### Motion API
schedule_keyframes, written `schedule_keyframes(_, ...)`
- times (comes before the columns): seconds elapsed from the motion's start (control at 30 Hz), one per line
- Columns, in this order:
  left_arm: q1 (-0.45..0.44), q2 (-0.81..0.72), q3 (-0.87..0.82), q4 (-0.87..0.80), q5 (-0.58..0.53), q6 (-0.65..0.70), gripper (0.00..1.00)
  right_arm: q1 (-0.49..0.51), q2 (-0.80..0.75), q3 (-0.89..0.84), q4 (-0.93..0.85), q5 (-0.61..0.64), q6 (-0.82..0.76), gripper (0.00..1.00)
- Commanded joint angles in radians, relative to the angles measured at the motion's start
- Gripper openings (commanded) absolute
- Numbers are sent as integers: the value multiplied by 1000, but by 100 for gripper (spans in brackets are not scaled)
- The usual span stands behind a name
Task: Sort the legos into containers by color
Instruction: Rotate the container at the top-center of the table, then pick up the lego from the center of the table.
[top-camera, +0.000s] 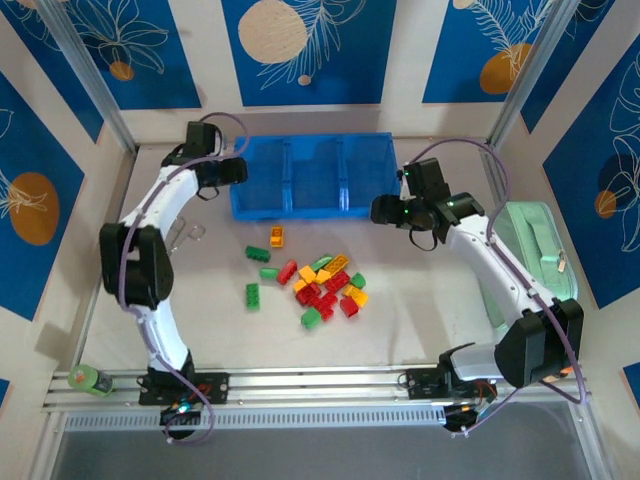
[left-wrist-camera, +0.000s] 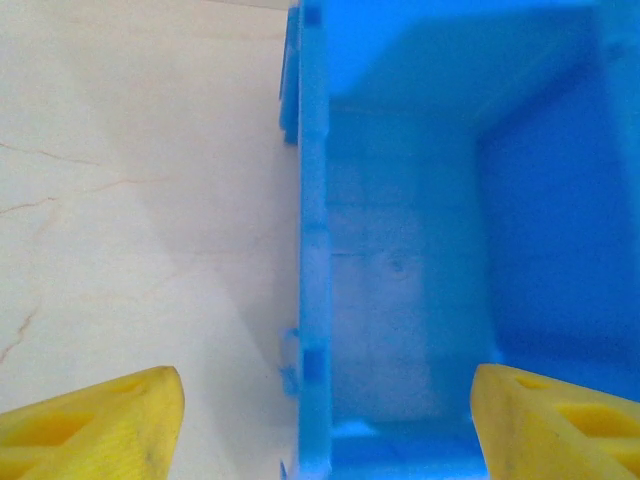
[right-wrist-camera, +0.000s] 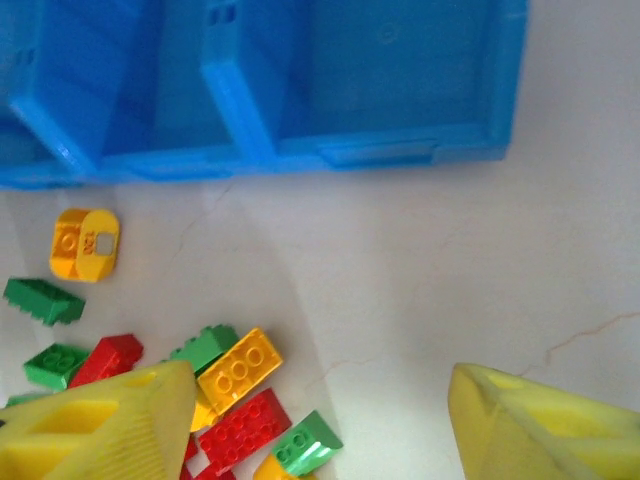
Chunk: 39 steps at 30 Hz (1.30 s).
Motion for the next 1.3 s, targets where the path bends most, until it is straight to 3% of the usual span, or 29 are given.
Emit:
schedule_keyframes(0.0, -10, -175, -136, -20, 35, -52, 76, 59, 4, -15, 13, -63, -68, 71)
schedule_keyframes(0.23, -78, -578, -566, 43, 33, -130, 77, 246, 131, 33, 4, -125, -143, 73)
schedule_keyframes(0.43, -120, -886, -719, -100, 3, -150, 78, 382, 326, 176, -10, -169, -188, 74)
schedule_keyframes(0.63, -123, -1103, -742, -244, -11, -172, 79, 491, 558, 434, -84, -150, -242, 75)
schedule_keyframes(0.93, -123, -1217, -714, -362, -6, -178, 80, 541, 904, 868, -222, -179, -313, 75)
schedule_keyframes(1.27, -123, -1294, -735, -392, 5, -209, 80, 559, 1187, 1245, -377, -84, -401, 71)
